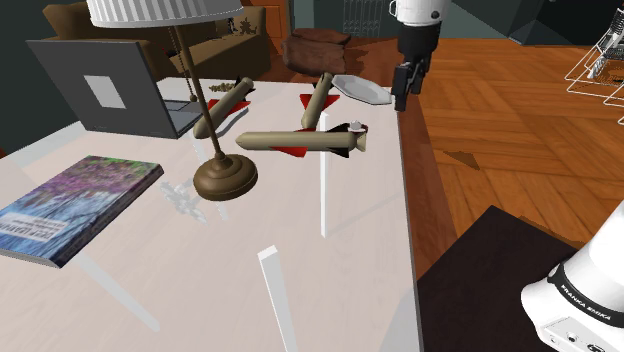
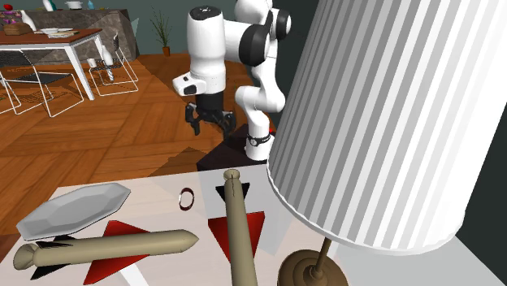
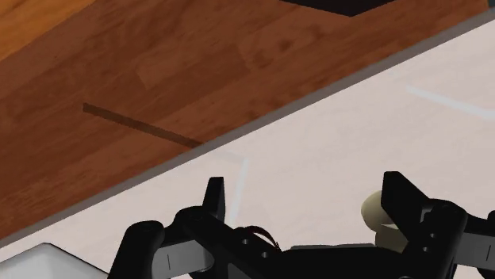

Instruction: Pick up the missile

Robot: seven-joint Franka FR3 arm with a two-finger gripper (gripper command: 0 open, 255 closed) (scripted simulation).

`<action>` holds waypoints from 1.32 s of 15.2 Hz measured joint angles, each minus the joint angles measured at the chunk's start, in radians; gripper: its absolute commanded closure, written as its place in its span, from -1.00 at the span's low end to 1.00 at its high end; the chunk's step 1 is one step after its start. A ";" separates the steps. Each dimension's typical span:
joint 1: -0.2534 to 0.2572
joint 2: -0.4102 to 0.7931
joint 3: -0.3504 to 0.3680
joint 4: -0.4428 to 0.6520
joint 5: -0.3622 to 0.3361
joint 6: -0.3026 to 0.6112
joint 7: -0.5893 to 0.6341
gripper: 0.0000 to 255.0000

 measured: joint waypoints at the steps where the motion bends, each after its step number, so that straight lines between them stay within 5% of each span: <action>1: 0.008 0.037 0.008 0.028 0.001 0.005 -0.009 -1.00; 15: 0.116 0.551 0.106 0.520 -0.037 -0.025 -0.166 -1.00; 20: 0.131 0.596 0.117 0.521 -0.044 0.011 -0.178 -1.00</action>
